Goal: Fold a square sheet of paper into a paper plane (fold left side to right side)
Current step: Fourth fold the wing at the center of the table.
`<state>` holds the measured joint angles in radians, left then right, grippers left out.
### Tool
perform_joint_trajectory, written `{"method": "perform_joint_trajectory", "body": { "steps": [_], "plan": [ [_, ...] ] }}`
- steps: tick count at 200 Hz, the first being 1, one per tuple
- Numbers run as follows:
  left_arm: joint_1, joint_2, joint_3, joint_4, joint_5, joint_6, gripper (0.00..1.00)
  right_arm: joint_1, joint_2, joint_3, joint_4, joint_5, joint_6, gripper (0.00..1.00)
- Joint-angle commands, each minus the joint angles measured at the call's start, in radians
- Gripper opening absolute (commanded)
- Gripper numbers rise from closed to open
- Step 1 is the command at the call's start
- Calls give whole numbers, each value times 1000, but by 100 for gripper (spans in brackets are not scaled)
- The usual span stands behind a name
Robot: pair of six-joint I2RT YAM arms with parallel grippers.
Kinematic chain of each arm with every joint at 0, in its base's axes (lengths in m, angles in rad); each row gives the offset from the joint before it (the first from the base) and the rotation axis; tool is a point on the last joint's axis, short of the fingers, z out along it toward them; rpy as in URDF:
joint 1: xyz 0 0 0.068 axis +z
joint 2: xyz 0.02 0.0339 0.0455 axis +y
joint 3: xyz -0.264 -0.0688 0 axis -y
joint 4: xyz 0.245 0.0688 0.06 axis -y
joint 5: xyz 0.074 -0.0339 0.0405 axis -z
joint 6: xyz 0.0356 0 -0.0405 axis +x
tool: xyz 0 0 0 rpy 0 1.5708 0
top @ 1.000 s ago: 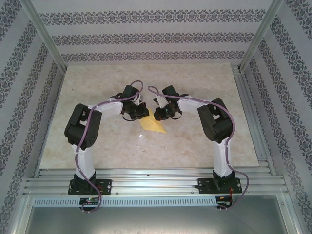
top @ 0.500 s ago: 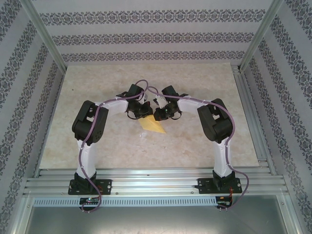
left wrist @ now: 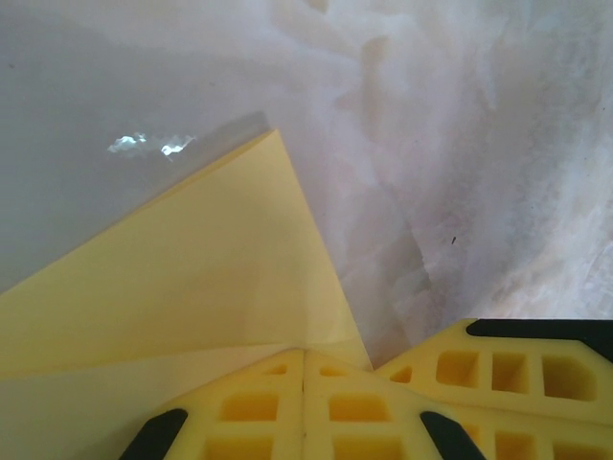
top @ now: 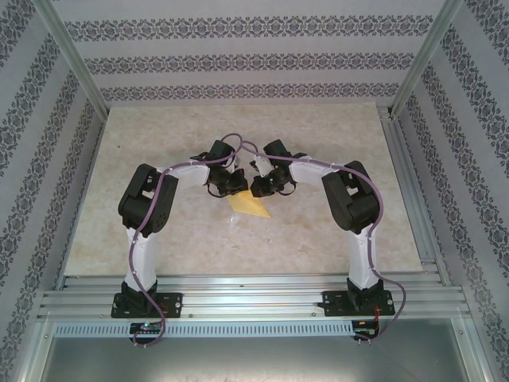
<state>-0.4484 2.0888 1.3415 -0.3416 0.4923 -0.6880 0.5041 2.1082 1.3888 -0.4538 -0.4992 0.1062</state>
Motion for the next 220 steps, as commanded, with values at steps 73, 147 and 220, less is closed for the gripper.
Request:
{"method": "perform_joint_trajectory", "body": {
  "steps": [73, 147, 220],
  "plan": [
    [-12, 49, -50, -58, -87, 44, 0, 2, -289, -172, -10, -14, 58, 8],
    [-12, 51, -39, -75, -91, 53, 0, 72, -158, -173, 175, -72, 193, 4],
    [-12, 51, -38, -81, -97, 56, 0, 69, -63, -147, 145, -21, 163, 3]
  ]
}}
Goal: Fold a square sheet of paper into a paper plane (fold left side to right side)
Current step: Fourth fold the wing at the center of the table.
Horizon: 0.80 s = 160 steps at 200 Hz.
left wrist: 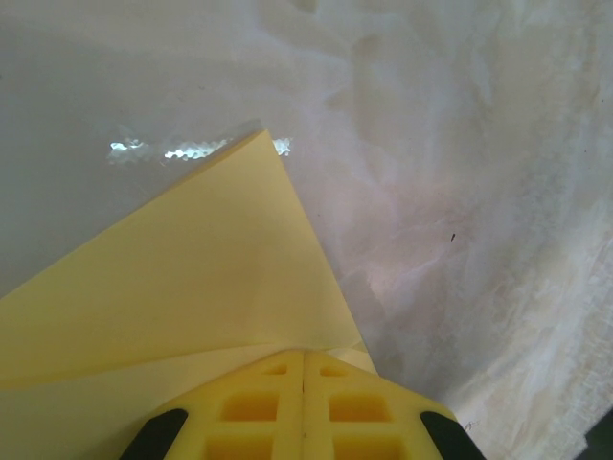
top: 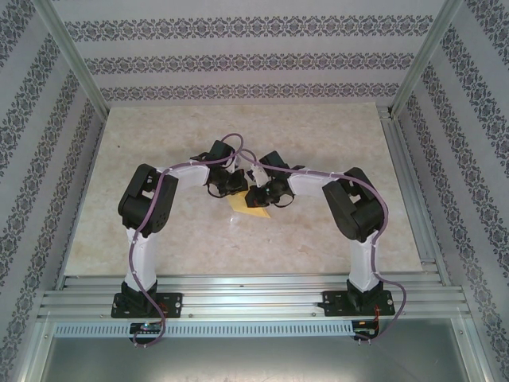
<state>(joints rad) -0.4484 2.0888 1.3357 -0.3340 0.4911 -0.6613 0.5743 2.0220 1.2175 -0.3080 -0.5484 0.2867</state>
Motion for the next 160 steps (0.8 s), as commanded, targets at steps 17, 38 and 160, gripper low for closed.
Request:
{"method": "perform_joint_trajectory", "body": {
  "steps": [17, 38, 160],
  "plan": [
    [-12, 51, -29, -96, -101, 32, 0, -9, 21, 13, -26, 54, -36, 3],
    [-12, 51, -29, -100, -104, 35, 0, -31, 4, -21, -44, 63, -55, 3],
    [-13, 41, -32, -112, -120, 38, 0, -103, -237, -210, 20, -44, -23, 4]
  ]
}}
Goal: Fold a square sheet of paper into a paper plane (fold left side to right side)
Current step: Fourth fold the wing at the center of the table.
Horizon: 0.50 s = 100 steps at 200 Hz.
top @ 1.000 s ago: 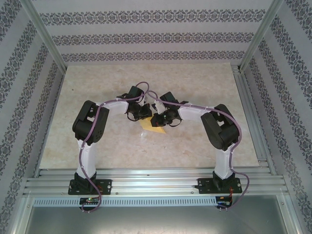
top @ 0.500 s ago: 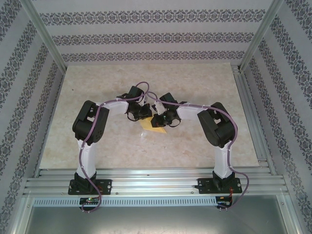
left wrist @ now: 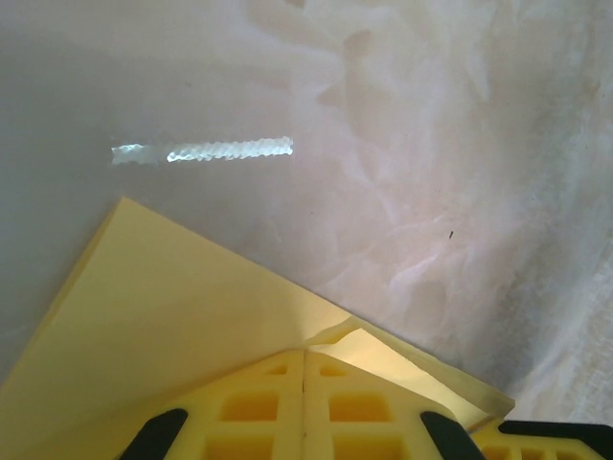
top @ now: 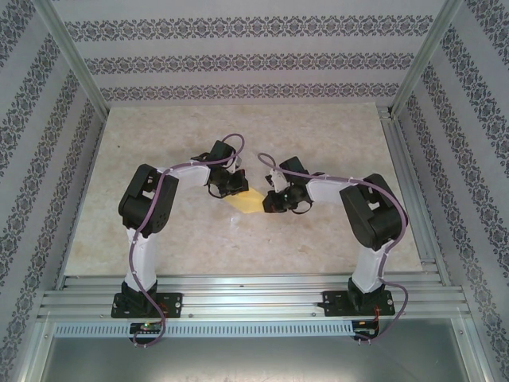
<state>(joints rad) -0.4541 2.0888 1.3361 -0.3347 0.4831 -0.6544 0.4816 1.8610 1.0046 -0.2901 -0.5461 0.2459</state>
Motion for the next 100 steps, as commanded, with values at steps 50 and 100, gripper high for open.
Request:
{"method": "perform_joint_trajectory", "body": {
  "steps": [50, 100],
  "plan": [
    [-6, 35, -35, -109, -113, 30, 0, -7, 7, 83, 105, -88, 117, 3],
    [-8, 31, -35, -113, -115, 33, 0, -11, 115, 123, 129, -77, 143, 3]
  ]
}}
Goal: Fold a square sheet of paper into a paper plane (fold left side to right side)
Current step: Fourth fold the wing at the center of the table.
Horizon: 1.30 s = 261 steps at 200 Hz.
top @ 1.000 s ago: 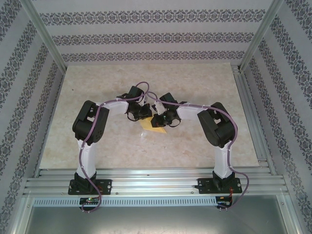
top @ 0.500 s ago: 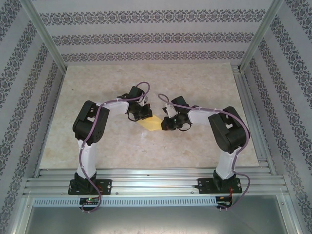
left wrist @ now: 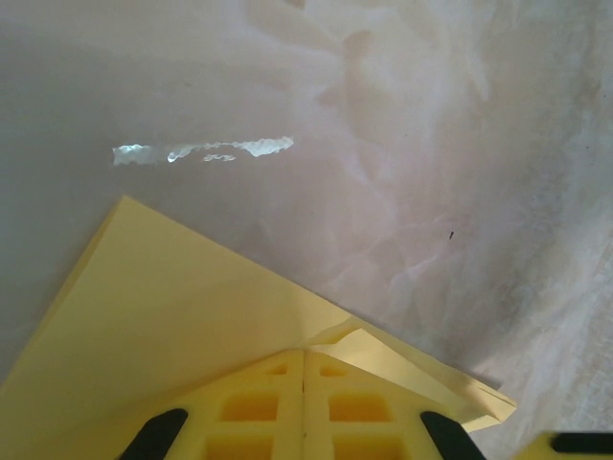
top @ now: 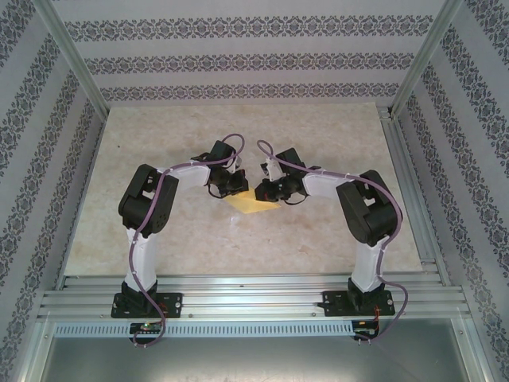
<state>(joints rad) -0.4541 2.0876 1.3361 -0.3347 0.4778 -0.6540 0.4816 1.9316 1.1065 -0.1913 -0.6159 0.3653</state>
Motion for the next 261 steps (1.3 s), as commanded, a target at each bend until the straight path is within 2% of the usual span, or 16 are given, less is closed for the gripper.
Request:
{"method": "perform_joint_trajectory", "body": {
  "steps": [1, 70, 81, 101, 121, 150, 182, 206, 261],
  "plan": [
    [-8, 32, -36, -113, -110, 33, 0, -12, 46, 20, 31, -5, 24, 3],
    [-7, -44, -14, -167, -128, 64, 1, -56, 106, -69, 81, -2, 81, 3],
    [-6, -70, -9, -174, -126, 68, 4, -61, 113, -76, 68, 4, 80, 2],
    [-7, -132, -2, -176, -117, 73, 18, -64, 120, -87, 62, 2, 76, 2],
    [-7, -182, -7, -160, -86, 69, 22, -64, 122, -89, 58, 2, 78, 2],
    [-11, -189, -27, -100, 5, 44, 12, -64, 116, -84, 49, 2, 80, 3],
    [-51, -112, 10, -77, 69, 43, 4, -64, 115, -72, 33, 6, 76, 2],
    [-78, -54, 45, -78, 65, 36, 2, -63, 113, -65, 20, 15, 72, 2],
    [-80, 12, 55, -67, 38, 22, 0, -57, 118, -57, -10, 31, 55, 2]
  ]
}}
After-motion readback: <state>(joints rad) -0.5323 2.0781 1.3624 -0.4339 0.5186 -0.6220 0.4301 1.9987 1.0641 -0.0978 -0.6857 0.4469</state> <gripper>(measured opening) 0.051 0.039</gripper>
